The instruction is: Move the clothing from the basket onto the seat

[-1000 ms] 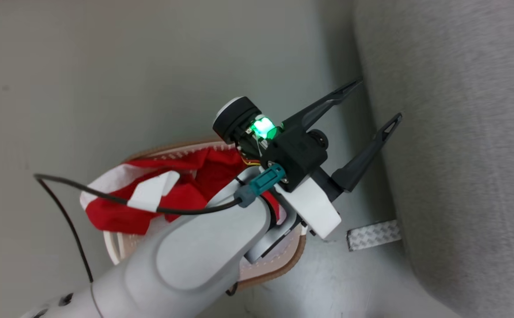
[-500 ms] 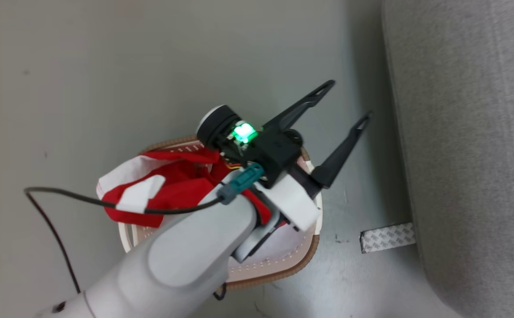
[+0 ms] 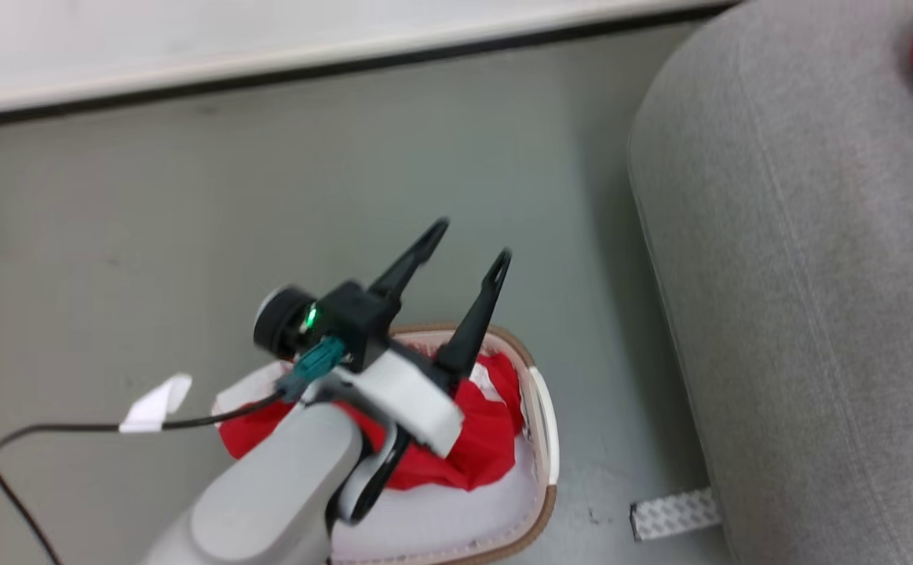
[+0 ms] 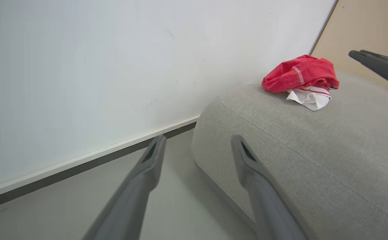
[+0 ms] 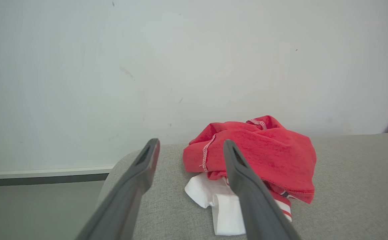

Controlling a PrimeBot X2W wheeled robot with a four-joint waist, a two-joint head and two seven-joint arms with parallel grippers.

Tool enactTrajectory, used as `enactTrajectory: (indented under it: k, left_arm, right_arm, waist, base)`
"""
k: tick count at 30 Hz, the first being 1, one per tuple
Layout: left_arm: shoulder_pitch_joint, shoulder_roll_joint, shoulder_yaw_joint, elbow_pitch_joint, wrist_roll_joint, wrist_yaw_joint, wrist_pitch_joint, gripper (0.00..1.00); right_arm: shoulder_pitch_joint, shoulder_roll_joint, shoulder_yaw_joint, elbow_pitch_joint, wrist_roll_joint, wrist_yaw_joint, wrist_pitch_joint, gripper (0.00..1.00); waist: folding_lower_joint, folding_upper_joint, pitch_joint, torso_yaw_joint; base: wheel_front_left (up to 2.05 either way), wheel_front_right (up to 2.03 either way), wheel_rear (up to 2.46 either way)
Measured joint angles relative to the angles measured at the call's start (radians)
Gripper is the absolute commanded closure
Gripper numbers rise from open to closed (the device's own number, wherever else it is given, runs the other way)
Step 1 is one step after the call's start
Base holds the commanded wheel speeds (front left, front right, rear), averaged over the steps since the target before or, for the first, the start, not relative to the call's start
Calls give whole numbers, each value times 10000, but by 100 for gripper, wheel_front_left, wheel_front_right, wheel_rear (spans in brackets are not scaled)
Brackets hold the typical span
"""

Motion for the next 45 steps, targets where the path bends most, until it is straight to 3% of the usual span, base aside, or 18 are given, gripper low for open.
enactTrajectory:
  k: [5,10,23,33,45]
  left_arm:
    - [1315,29,882,17,-153,105,-19,0]
    - [2855,17,1827,146,109,86,-25,0]
    - [6184,-525,4746,127,1513,-313,-25,0]
    - [7623,-1358,6583,-10,2366,-920,-25,0]
    - [7837,-1967,7476,-119,3300,-1705,-25,0]
  right_arm:
    - [1716,988,-617,-1655,-934,2,-4,0]
    - [3232,1856,-497,-2512,-1682,2,-2,0]
    - [5877,3405,-842,-3150,-2740,2,-4,0]
    - [7024,3958,-767,-2798,-3037,2,-4,0]
    - [7211,4111,-784,-2604,-3037,2,-4,0]
  waist:
    - [-1,-1,-1046,304]
    - [-2,0,-2038,709]
    - [-2,0,-4008,1761]
    - [-1,0,-4623,1892]
    - [1,0,-4595,1893]
  base:
    - [0,0,0]
    - [0,0,0]
    - [0,0,0]
    - [0,0,0]
    - [0,0,0]
